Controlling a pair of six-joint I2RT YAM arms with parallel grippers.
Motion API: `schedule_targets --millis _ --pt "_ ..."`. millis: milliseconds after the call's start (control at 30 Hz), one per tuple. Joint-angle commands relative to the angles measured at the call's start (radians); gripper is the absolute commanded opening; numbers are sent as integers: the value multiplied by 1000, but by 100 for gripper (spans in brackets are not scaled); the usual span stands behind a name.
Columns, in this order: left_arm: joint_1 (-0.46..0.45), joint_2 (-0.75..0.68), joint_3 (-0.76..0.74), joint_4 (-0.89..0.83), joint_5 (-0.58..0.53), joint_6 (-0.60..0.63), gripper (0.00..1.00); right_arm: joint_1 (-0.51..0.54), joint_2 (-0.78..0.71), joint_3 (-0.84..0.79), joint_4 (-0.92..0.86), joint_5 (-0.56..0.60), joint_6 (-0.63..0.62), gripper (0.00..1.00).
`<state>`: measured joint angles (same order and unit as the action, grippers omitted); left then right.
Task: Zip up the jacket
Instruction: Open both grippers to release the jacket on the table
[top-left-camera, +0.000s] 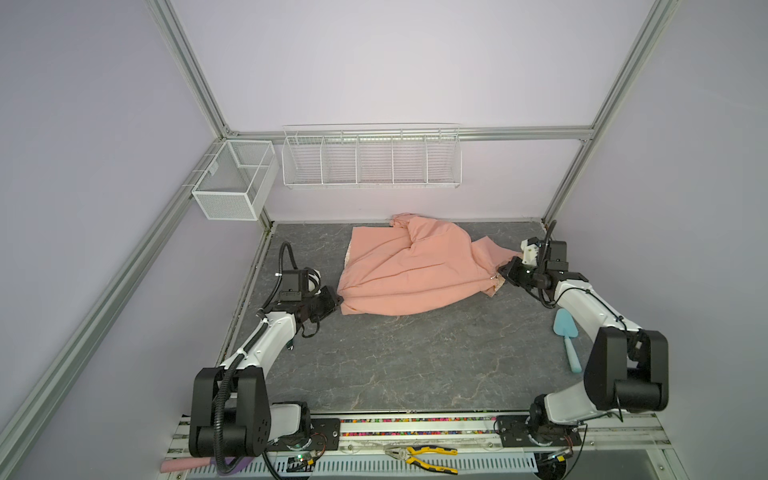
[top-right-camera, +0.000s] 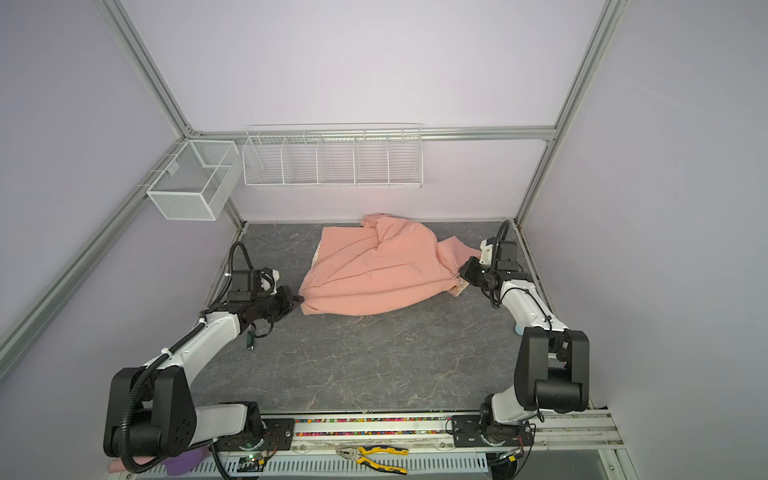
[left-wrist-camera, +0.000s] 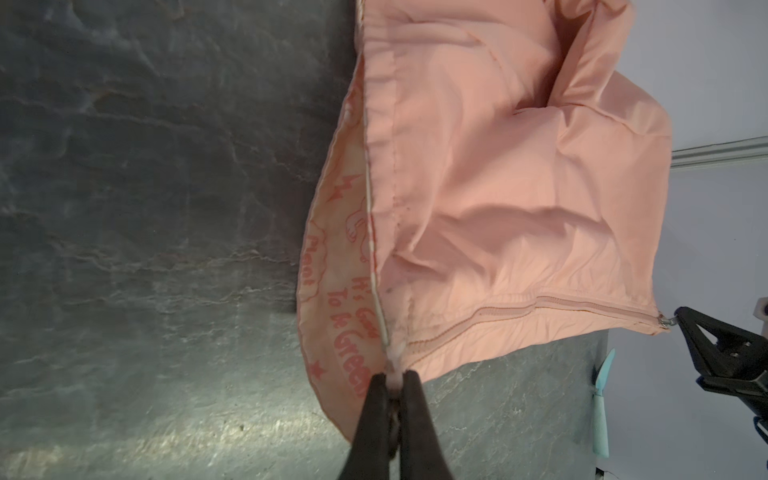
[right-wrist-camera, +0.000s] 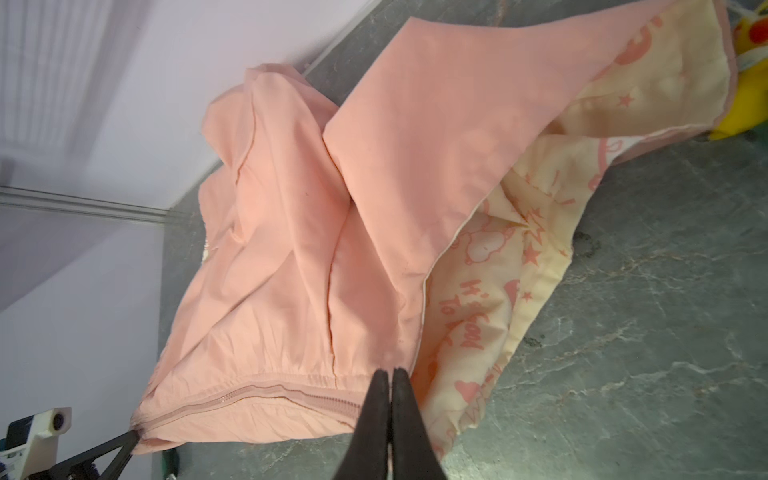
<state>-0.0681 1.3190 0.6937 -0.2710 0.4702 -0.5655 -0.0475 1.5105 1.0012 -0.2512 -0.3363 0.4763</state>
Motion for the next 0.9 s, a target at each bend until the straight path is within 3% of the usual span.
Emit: schedule_targets --millis 0,200,233,267,333,367,400,633,800,867 --pt "6 24 -39 58 -52 -14 0 33 23 -29 -85 133 -62 7" --pt "7 23 -44 19 -156 13 0 56 113 25 -157 217 -95 8" --pt "7 16 -37 4 -163 18 0 56 121 39 -167 218 -101 20" --pt "7 9 -33 -7 -170 17 12 55 120 47 -176 226 -102 30" --pt "7 -27 -28 -33 -187 12 46 52 97 54 -181 245 -105 52" --pt "6 -49 -27 -43 -194 9 85 51 80 54 -184 254 -105 59" --pt "5 -78 -25 -53 -199 9 100 50 58 55 -189 268 -107 67" --pt "6 -336 18 -108 -269 42 100 48 -125 76 -238 376 -119 95" --pt "7 -451 74 -52 -359 105 100 49 -278 89 -247 565 -65 92" --pt "7 -486 79 13 -336 115 100 48 -362 52 -174 611 -66 92"
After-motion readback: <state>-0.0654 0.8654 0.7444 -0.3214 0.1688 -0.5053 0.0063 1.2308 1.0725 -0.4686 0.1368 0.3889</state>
